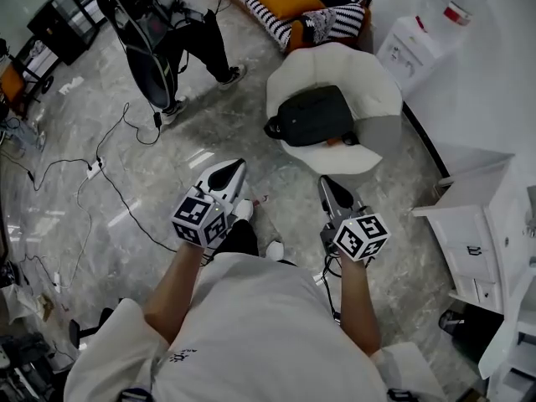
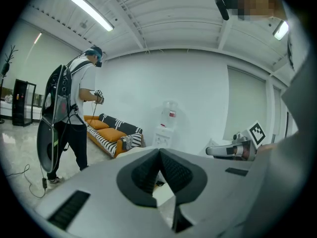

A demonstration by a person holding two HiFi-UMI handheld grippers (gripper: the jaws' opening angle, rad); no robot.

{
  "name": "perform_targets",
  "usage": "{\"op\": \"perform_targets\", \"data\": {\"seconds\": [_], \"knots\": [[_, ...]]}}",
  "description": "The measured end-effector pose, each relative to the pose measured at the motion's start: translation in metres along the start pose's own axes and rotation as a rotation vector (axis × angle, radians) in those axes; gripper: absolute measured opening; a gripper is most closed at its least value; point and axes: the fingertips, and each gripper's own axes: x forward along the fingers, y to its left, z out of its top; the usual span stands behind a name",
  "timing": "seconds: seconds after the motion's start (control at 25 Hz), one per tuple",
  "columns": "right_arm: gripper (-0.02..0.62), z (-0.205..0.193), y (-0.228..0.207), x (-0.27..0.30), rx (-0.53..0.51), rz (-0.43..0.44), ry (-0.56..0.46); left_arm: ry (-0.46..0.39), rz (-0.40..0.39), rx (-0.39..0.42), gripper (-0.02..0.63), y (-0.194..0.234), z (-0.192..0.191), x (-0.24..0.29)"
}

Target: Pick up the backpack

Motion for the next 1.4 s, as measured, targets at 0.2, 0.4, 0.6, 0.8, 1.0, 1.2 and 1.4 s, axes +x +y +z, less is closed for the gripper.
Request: {"op": "perform_targets", "data": {"seconds": [0.2, 0.4, 0.6, 0.8, 1.0, 1.2, 1.4], "knots": [[0.003, 0.004, -0.01, 0.026, -0.002, -0.019, 0.011, 0.004, -0.034, -0.007, -0.003, 0.019, 0.005, 0.028], [0.003, 0.012, -0.023, 0.065, 0.008, -0.052, 0.021, 0.024, -0.063, -0.009, -0.003, 0.056, 0.015, 0.055], [0.003, 0.021, -0.025, 0.114, 0.008, -0.066, 0.027, 0.036, -0.082, -0.014, -0.003, 0.103, 0.03, 0.077], [0.003, 0.035, -0.028, 0.159, -0.004, -0.09, 0.031, 0.053, -0.124, -0.026, -0.003, 0.142, 0.041, 0.101], [0.003, 0.035, -0.041, 0.191, -0.008, -0.16, 0.061, 0.074, -0.178, -0.047, -0.003, 0.174, 0.042, 0.127], [0.003, 0.031, -0.046, 0.221, -0.015, -0.195, 0.095, 0.124, -0.236, -0.038, -0.003, 0.202, 0.034, 0.151], [0.003, 0.028, -0.051, 0.234, 0.007, -0.223, 0.123, 0.163, -0.259, -0.039, -0.003, 0.221, 0.026, 0.171]]}}
